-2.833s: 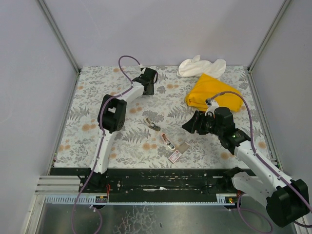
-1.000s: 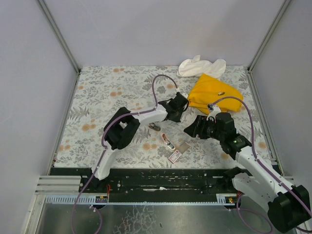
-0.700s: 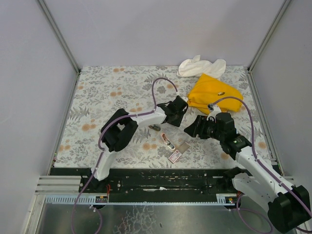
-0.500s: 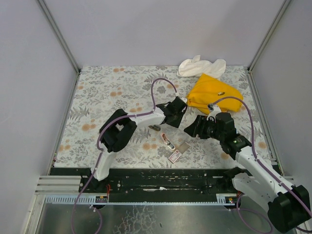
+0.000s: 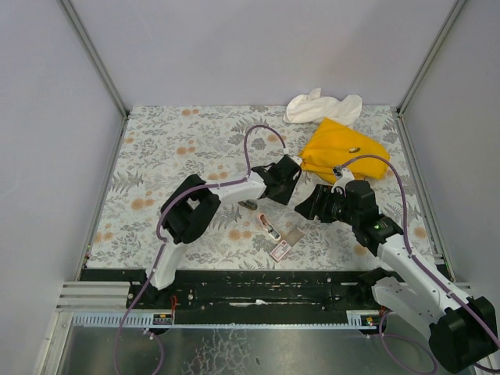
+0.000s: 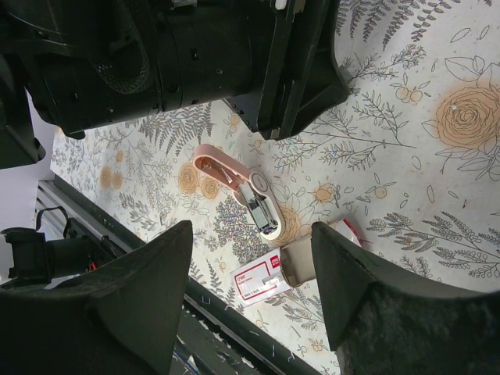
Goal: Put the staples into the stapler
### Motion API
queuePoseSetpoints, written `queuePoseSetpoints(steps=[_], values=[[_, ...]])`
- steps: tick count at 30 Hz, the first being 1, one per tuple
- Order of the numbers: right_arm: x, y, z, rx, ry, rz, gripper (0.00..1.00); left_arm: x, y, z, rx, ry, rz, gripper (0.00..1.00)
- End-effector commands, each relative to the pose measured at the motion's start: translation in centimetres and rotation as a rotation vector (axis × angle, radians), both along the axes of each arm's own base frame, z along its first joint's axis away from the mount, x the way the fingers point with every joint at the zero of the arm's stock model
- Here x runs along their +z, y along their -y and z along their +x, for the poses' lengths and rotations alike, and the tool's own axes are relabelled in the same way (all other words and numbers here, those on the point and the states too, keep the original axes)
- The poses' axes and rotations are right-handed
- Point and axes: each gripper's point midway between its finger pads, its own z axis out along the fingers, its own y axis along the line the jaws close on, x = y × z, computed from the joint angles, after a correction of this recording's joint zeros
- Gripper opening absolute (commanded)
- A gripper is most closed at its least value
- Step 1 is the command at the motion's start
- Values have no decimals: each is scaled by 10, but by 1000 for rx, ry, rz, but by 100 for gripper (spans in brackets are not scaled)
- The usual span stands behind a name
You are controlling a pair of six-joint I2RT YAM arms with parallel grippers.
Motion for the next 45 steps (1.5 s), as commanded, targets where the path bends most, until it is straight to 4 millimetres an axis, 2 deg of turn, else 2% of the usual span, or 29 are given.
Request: queuePoseSetpoints(steps=[1, 6, 17, 23, 26, 29, 37, 42, 45], values=[[8, 0, 4, -14, 33, 4, 69, -25, -5, -7, -12, -40, 63, 40], [9, 1, 4, -17, 37, 0, 69, -26, -4, -5, -10, -37, 65, 38], [9, 2, 4, -21, 37, -4, 69, -27, -7, -12, -13, -50, 63, 19], [11, 2, 5, -29, 42, 3, 69, -22, -8, -19, -9, -67, 40, 10], [15, 2, 5, -38, 46, 12, 69, -13, -8, -23, 4, -72, 6, 9], [20, 3, 6, -46, 48, 17, 69, 6, -8, -28, 25, -66, -44, 8], [40, -2, 1, -21, 75, 61, 69, 72, -16, -41, 73, -65, -268, 8], [60, -13, -5, 33, 98, 136, 69, 115, -26, -57, 63, -102, -460, 8], [78, -24, -9, 79, 119, 217, 69, 150, -33, -69, 40, -105, -603, 8]])
